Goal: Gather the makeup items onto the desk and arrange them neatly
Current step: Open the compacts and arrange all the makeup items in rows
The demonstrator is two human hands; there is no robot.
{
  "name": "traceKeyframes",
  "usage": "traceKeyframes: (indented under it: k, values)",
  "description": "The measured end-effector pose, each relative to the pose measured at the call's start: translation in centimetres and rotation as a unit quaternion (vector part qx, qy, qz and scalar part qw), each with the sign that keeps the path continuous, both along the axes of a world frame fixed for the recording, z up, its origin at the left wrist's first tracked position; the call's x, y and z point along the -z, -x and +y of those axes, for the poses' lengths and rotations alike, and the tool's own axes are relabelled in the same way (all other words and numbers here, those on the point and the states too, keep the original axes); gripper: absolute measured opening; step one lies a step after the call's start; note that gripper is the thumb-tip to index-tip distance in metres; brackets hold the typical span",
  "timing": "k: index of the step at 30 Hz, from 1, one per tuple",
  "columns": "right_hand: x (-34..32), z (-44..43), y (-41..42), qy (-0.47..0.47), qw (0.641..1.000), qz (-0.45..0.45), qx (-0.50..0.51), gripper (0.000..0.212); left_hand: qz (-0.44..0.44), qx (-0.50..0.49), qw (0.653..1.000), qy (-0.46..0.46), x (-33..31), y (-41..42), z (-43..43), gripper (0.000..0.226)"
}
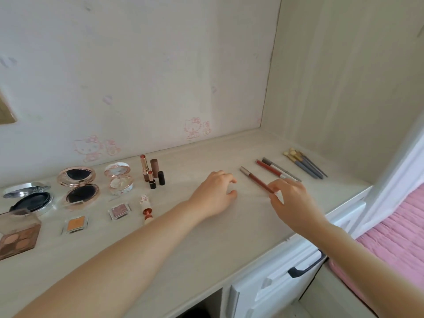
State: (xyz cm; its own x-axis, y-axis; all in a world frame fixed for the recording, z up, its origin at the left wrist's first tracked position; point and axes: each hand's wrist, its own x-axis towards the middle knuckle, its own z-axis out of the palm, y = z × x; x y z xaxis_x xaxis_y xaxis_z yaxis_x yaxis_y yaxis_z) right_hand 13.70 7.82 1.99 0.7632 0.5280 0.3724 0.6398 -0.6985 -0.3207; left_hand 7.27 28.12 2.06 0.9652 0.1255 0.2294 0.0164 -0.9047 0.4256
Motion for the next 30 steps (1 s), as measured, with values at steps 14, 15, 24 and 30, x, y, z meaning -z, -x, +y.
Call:
traceKeyframes:
  k: [14, 15, 24, 30]
  values:
    - [1.8, 0.2, -2.4, 0.046, 0.997, 0.033, 0.06, 0.03, 0.058, -0.034, 0.994, 0.087, 1.5, -8.0, -0.5, 0.052]
    - [1.8, 0.2, -2.3, 0.044, 0.997, 0.028, 0.059, 0.029, 0.054, -0.036, 0.994, 0.089, 1.6, -7.9, -0.5, 0.051]
    - [1.1, 0.9, -0.2, -0.047, 0.998, 0.031, 0.008, 0.023, -0.036, -0.08, 0.983, 0.162, 0.1, -5.1, 0.6, 0.04]
    - [-0.4, 2.2, 2.3, -0.157, 0.985, 0.064, -0.023, 0.018, -0.087, -0.084, 0.911, 0.394, -2.0, -0.1, 2.9, 0.019]
